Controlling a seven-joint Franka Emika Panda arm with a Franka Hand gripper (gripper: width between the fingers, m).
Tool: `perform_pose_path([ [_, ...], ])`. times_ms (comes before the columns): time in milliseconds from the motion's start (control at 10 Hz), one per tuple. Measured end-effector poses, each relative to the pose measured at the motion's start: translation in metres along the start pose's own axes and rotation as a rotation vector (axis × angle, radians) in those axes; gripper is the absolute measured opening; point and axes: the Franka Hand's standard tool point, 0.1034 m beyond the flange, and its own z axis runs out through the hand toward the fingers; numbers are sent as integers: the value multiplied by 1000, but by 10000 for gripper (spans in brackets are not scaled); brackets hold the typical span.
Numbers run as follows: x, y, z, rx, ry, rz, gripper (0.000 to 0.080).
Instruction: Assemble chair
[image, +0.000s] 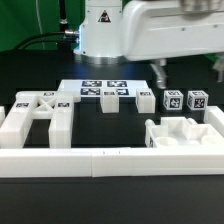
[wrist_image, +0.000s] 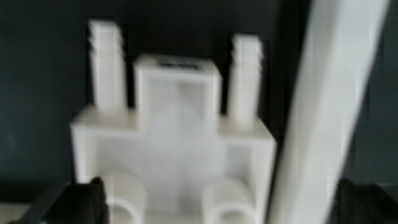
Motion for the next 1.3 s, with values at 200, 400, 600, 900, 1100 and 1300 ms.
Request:
perform_pose_path([
  [200, -29, 23, 6, -10, -14, -34, 647],
  [400, -29, 22, 7, -9, -15, -33, 649],
  [600, -30, 23, 8, -9, -18, -32, 649],
  [900, -74, 37, 34, 3, -53, 64, 649],
  [1100, -73, 36, 33, 5, -58, 56, 649],
  [1300, -76, 34, 33, 14, -100, 58, 649],
])
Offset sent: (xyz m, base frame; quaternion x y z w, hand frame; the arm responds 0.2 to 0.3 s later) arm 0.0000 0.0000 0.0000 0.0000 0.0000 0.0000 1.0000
